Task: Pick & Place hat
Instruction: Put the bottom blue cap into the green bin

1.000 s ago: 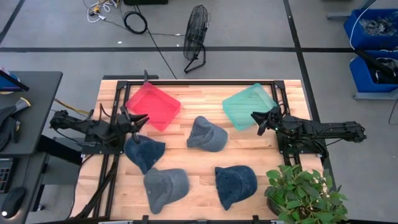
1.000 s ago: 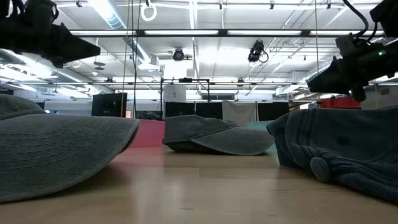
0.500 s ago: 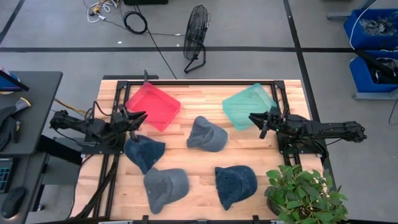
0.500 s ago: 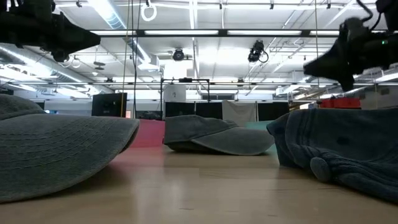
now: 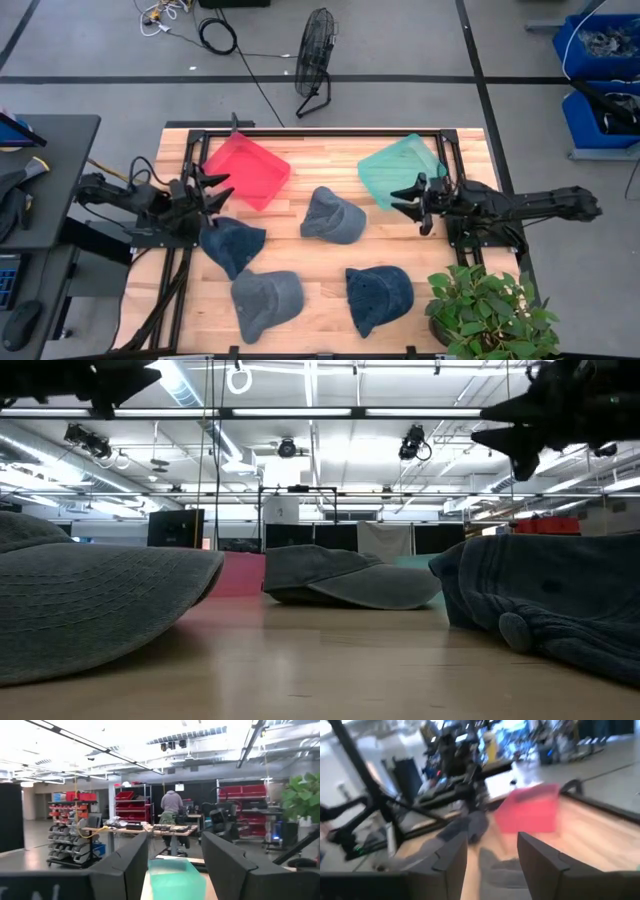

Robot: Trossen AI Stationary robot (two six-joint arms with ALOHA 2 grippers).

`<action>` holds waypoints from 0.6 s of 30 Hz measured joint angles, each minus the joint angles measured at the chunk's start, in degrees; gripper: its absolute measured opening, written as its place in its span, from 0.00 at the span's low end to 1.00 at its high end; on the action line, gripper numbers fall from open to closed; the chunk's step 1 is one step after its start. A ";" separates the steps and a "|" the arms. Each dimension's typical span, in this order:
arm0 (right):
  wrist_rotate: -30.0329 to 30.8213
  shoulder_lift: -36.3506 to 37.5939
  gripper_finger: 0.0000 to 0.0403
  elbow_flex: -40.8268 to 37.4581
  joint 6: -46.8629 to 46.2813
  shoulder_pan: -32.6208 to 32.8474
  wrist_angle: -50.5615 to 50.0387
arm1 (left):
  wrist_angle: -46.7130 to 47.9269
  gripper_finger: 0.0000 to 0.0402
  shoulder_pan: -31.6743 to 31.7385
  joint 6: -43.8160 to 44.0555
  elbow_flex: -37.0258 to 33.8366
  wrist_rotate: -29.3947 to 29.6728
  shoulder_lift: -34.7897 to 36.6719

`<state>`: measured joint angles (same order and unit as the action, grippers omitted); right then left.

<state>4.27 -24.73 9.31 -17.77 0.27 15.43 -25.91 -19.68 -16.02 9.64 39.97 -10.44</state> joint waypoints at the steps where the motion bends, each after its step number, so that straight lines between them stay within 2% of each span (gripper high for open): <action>1: -1.20 -1.94 0.45 1.98 -0.21 0.02 -1.50 | 0.01 0.47 0.00 -0.10 1.16 0.39 -1.58; 7: -5.43 -17.72 0.45 18.74 0.57 4.33 -20.97 | 0.05 0.45 0.00 -1.41 8.65 1.15 -11.82; 9: -5.70 -24.36 0.45 23.64 -1.87 7.18 -29.24 | 0.19 0.45 0.00 -1.52 10.37 1.18 -14.86; 11: -8.46 -31.05 0.45 27.26 -6.62 10.04 -35.42 | 0.22 0.45 0.00 -1.59 11.83 1.20 -17.33; 15: -16.25 -43.28 0.45 32.75 -14.36 15.47 -38.63 | 0.21 0.45 0.00 -1.82 13.51 1.29 -20.51; 18: -17.37 -50.76 0.45 35.44 -15.74 18.38 -38.90 | 0.09 0.45 0.00 -1.83 14.21 1.31 -21.75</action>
<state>-13.10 -75.49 44.76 -33.51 18.65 -23.47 -25.82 -19.68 -17.85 23.85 41.28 -32.19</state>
